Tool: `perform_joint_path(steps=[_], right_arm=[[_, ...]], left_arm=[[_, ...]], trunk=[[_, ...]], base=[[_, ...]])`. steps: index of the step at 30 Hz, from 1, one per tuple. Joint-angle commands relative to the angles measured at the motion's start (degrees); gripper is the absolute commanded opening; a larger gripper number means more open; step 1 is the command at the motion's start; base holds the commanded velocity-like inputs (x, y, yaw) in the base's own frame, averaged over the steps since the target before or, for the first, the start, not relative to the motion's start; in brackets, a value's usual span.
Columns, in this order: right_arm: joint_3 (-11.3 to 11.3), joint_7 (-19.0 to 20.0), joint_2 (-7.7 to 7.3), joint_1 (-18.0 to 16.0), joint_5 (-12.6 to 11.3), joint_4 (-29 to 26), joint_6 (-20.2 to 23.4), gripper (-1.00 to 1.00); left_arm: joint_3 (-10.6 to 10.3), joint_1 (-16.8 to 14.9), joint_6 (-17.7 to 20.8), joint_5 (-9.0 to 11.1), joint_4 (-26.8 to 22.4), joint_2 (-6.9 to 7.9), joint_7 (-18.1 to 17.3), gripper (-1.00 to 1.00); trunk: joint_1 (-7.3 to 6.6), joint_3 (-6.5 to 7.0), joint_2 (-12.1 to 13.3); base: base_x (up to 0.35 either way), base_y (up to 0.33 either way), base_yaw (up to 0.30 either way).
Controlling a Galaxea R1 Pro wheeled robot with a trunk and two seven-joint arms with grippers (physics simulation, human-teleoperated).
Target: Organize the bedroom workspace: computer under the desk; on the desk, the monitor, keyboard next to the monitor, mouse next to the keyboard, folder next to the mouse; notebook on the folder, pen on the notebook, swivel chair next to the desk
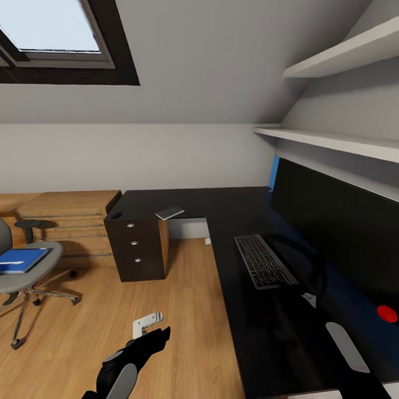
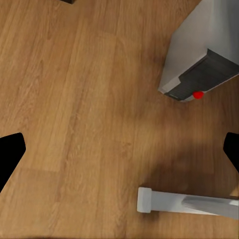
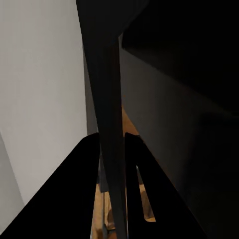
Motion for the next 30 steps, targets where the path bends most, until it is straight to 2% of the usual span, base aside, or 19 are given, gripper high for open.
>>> perform_joint_path(steps=[1,9,30], right_arm=[[-0.1,0.2,0.02,0.0,0.1,0.1,0.3,-1.00],[-0.1,0.2,-0.02,0.0,0.1,0.1,0.3,-1.00],[-0.3,0.2,-0.06,0.0,0.2,0.1,0.3,-1.00]], left_arm=[[-0.1,-0.1,0.0,0.6,-0.1,0.06,0.6,1.00],[-0.1,-0.1,0.0,0.6,-0.1,0.06,0.6,1.00],[-0.7,-0.1,0.2,0.6,0.1,0.23,0.4,1.00]], trunk=[[0.23,-0.25,-0.5],[1.98,-1.69,-3.7],[1.98,-1.69,-3.7]], base=[[0.000,0.000,0.000],[0.000,0.000,0.000],[0.033,-0.031,0.000]])
